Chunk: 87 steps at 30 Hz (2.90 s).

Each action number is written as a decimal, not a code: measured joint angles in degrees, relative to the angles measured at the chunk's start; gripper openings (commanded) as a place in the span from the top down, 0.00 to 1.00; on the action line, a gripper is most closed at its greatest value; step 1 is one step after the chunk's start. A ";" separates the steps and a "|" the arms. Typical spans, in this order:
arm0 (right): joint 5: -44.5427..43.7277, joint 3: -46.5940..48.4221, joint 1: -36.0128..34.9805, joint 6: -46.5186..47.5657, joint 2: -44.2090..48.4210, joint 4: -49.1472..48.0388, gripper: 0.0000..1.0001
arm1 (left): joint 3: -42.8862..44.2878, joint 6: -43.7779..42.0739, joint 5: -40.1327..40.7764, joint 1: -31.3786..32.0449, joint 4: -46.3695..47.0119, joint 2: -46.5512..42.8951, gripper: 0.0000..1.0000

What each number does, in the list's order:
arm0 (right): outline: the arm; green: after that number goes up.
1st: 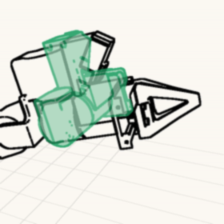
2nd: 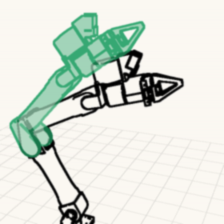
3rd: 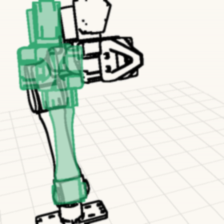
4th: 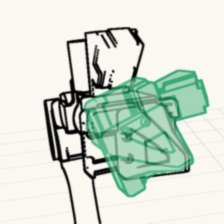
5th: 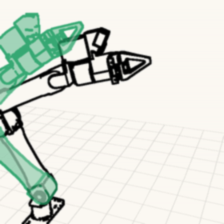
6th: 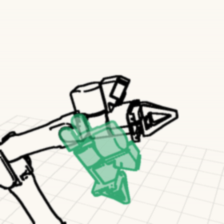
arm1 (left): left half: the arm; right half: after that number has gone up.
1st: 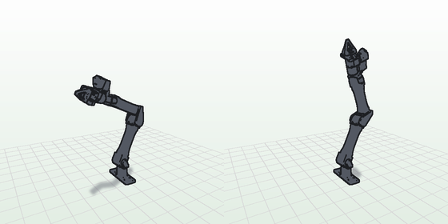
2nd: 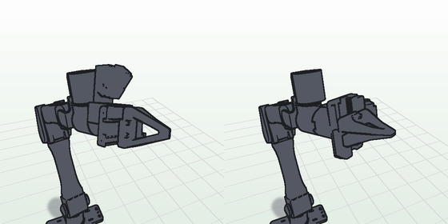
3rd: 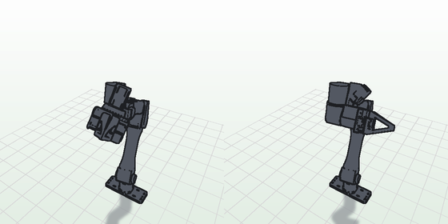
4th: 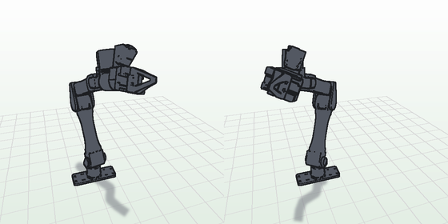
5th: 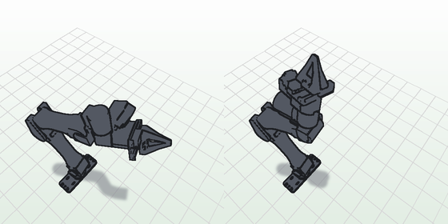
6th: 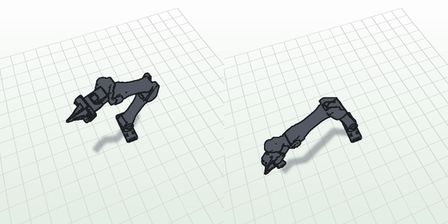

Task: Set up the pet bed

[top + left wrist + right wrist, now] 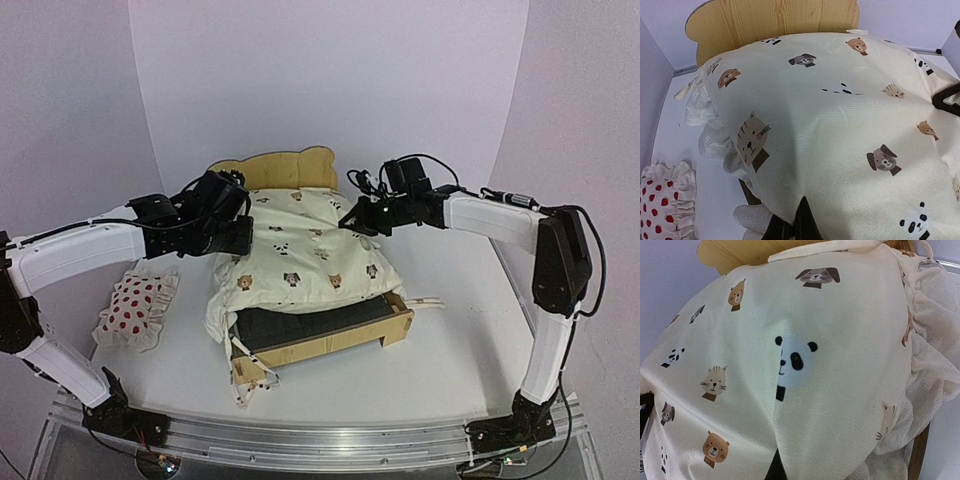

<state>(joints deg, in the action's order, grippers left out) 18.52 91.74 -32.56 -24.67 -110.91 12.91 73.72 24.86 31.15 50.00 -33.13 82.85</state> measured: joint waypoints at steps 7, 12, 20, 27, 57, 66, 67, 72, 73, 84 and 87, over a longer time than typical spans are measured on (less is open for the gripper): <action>-0.04 -4.21 -0.04 0.86 0.21 -2.25 1.00 | -1.33 2.14 -1.09 -0.13 0.14 0.00 1.00; -0.37 -8.65 -0.53 1.87 2.84 -3.36 1.00 | -4.08 2.99 -2.68 -0.65 0.20 0.01 1.00; -0.54 -8.93 -0.98 3.52 3.47 -6.36 1.00 | -5.55 5.40 -5.09 -3.69 1.16 1.88 1.00; -0.59 -8.92 -0.98 6.49 3.47 -7.51 1.00 | -6.30 6.97 -6.08 -3.90 1.31 2.35 1.00; -7.00 -31.70 -1.55 -1.95 34.32 -0.86 0.02 | 11.61 -12.44 -10.12 -18.77 4.29 7.46 0.00; -3.86 -42.56 -10.64 -7.77 39.88 2.29 0.03 | 21.10 -22.11 -28.25 -33.25 10.76 20.66 0.00; -3.68 -42.92 -11.26 -8.18 40.69 2.28 0.03 | 22.14 -23.00 -29.66 -33.78 11.15 22.06 0.00; -3.40 -44.99 -15.10 -10.29 42.81 1.70 0.05 | 27.74 -26.24 -35.31 -35.91 12.72 29.45 0.01; -3.47 -45.45 -15.89 -10.61 42.67 1.72 0.05 | 28.69 -26.62 -36.10 -36.23 12.96 30.77 0.01; -5.69 -47.29 -19.52 -11.54 34.84 -0.67 0.09 | 36.92 -30.01 -41.71 -39.37 14.13 41.24 0.11; -7.95 -47.45 -19.52 -11.19 31.91 -2.82 0.12 | 37.44 -30.90 -44.51 -39.70 14.65 42.38 0.25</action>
<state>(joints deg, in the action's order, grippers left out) 10.57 44.29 -52.07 -35.86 -79.00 10.09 111.16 -6.04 -13.36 10.29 -18.48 125.22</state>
